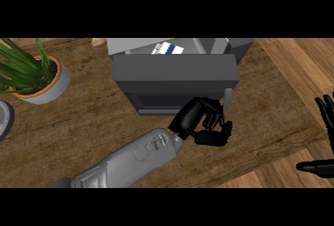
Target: Pick up the milk, place it into the microwave and close the microwave
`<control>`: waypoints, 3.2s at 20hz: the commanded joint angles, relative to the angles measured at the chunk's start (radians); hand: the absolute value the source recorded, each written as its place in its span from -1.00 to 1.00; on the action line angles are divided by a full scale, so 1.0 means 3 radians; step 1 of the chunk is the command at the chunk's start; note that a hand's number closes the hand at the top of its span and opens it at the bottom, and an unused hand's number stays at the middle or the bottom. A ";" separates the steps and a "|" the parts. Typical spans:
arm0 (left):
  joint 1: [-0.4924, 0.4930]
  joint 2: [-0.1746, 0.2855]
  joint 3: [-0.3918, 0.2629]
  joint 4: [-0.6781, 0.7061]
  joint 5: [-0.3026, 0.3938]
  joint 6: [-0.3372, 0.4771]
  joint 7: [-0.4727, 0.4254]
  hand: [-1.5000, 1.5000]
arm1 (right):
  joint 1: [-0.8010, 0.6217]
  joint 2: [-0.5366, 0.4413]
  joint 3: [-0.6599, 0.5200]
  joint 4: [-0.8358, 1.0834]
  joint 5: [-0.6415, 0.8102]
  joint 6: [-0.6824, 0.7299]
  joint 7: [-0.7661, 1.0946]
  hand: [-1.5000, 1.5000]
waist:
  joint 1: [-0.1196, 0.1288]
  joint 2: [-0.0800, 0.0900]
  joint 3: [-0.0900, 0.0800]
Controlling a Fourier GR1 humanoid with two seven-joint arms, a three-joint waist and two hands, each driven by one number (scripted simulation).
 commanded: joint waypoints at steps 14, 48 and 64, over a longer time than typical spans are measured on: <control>-0.0739 -0.0044 0.0176 0.0405 0.0415 0.0194 0.0033 1.00 | -0.0355 -0.0156 0.0208 -0.0268 -0.0308 0.0536 0.0237 -1.00 | -0.0296 0.0103 0.0018; -0.0866 -0.0037 0.0111 0.0634 0.0817 0.0595 -0.0118 1.00 | -0.0614 -0.0441 0.1111 -0.1615 -0.0300 0.0953 0.0789 1.00 | -0.0605 0.0090 0.0024; -0.0359 -0.0047 0.0960 0.0490 0.1839 0.0529 0.0009 1.00 | -0.0262 -0.0519 0.1550 -0.1977 -0.0398 0.1014 0.1141 1.00 | -0.0322 0.0156 -0.0035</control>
